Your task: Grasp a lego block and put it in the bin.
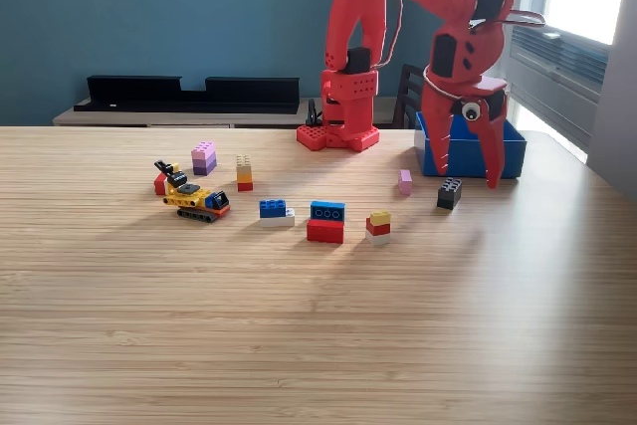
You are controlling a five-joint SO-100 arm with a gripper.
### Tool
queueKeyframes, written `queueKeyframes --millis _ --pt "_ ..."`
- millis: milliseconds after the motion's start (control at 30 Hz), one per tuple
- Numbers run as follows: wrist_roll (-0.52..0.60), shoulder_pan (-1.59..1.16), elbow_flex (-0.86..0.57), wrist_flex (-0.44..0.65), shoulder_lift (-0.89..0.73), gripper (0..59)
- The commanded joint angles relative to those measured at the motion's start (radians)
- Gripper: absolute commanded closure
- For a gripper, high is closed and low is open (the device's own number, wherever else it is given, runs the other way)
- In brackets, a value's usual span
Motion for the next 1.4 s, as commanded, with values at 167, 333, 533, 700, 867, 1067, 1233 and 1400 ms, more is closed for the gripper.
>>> queueKeyframes --millis 167,333,533,700,867,1067,1233,1400 --pt "-0.012 0.002 -0.061 0.006 0.006 30.3" --pt "-0.017 0.015 -0.055 0.006 0.005 30.6" --pt "-0.021 0.021 -0.048 0.006 0.005 31.2" --pt "-0.020 0.020 -0.037 0.006 0.005 31.3" --pt "-0.018 0.020 -0.029 0.006 0.003 31.4" --pt "-0.015 0.020 -0.018 0.006 0.003 31.2" --pt "-0.014 0.020 -0.015 0.008 0.002 30.9" --pt "-0.006 0.018 -0.048 0.028 -0.043 30.8"
